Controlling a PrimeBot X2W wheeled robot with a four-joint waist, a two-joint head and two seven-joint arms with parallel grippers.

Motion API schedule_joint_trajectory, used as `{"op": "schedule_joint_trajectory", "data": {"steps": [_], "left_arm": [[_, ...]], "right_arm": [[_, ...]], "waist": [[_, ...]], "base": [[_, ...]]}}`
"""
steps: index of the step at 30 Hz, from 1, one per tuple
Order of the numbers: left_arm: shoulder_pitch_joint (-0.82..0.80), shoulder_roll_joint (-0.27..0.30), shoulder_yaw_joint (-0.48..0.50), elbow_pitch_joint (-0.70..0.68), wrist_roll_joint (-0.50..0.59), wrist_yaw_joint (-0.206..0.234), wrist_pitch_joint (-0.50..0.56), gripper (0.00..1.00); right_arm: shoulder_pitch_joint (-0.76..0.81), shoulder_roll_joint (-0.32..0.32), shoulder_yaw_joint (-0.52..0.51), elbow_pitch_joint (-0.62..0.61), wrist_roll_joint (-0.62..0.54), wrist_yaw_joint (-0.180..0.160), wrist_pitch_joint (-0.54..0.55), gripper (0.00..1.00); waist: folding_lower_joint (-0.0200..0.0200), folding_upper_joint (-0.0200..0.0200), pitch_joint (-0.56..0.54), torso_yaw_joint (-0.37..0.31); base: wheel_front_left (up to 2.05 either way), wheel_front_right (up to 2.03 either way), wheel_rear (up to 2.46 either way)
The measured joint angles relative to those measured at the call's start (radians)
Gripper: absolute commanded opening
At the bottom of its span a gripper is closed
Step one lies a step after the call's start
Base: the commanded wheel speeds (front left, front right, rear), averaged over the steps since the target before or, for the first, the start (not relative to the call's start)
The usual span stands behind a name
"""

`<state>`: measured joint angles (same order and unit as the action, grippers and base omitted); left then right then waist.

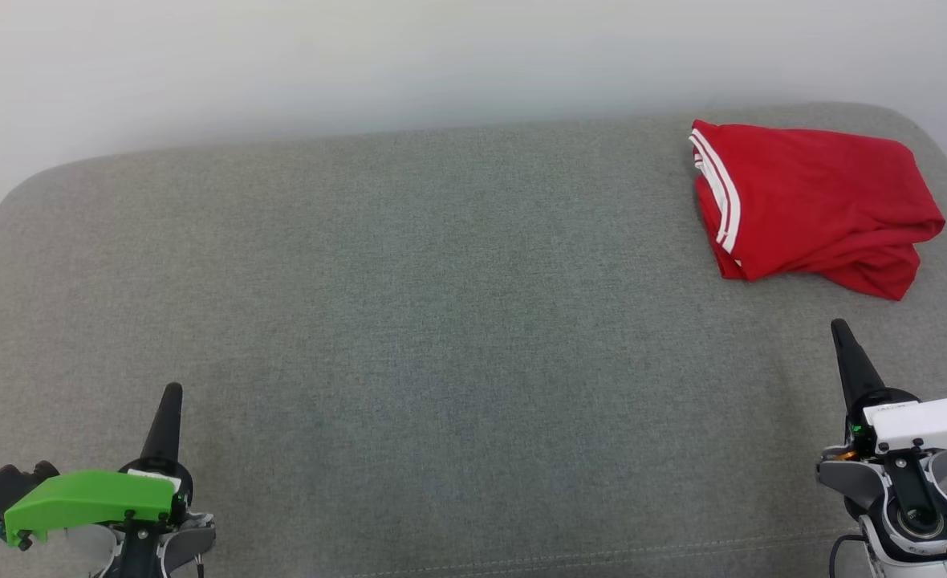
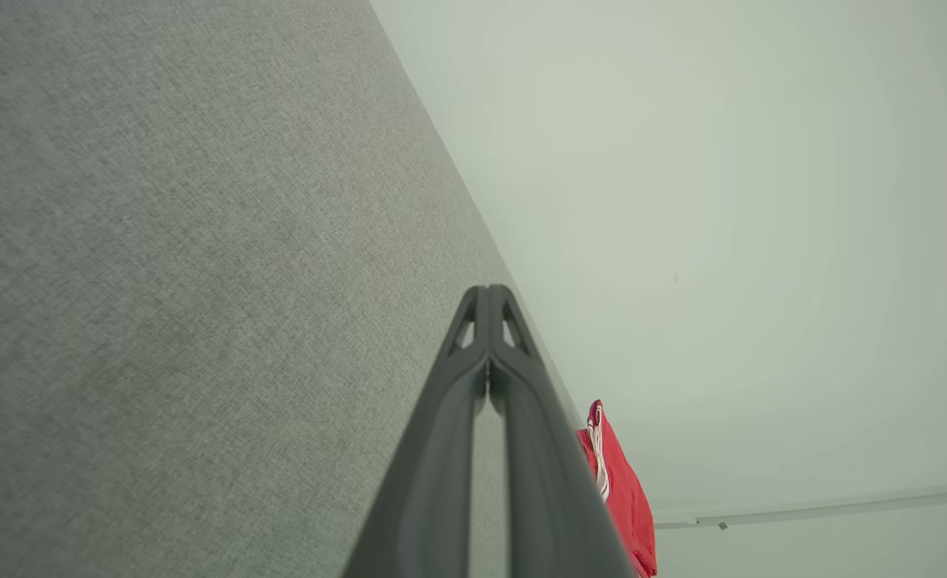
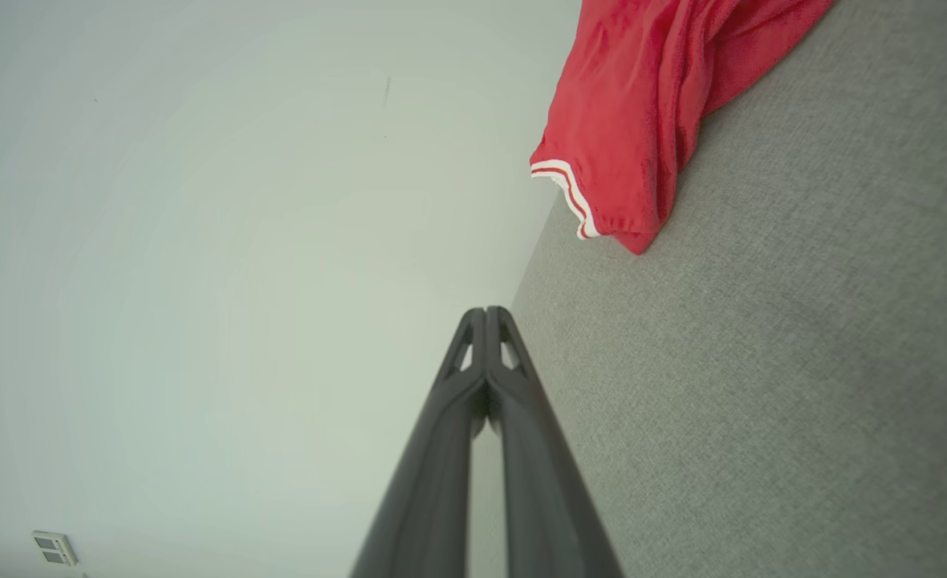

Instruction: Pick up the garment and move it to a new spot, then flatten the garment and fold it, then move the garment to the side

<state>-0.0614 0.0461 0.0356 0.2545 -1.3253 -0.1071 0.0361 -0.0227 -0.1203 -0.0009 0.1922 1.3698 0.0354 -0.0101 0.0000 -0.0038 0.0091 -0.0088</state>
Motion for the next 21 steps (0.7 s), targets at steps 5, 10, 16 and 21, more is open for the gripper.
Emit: {"op": "schedule_joint_trajectory", "data": {"steps": [5,10,16,21], "left_arm": [[0.000,-0.001,0.008,0.003,-0.046,-0.003,0.016,0.00],[-0.001,-0.002,0.022,0.008,-0.106,-0.008,0.034,0.00],[-0.001,-0.004,0.032,0.016,-0.173,-0.012,0.053,0.00],[-0.001,-0.005,0.042,0.021,-0.232,-0.013,0.071,0.00]], "right_arm": [[-0.008,0.008,-0.014,0.008,0.051,0.009,0.013,0.00],[-0.010,0.018,-0.030,0.016,0.111,0.019,0.029,0.00],[-0.012,0.026,-0.050,0.027,0.182,0.038,0.047,0.00],[-0.018,0.033,-0.065,0.036,0.243,0.048,0.061,0.00]], "waist": [[0.0000,0.0000,-0.002,0.002],[0.0000,0.0000,-0.003,0.004],[0.0000,0.0000,-0.006,0.006],[0.0000,0.0000,-0.007,0.008]], "base": [[0.00,0.00,0.00],[0.00,0.00,0.00],[0.00,0.00,0.00],[0.00,0.00,0.00]]}}
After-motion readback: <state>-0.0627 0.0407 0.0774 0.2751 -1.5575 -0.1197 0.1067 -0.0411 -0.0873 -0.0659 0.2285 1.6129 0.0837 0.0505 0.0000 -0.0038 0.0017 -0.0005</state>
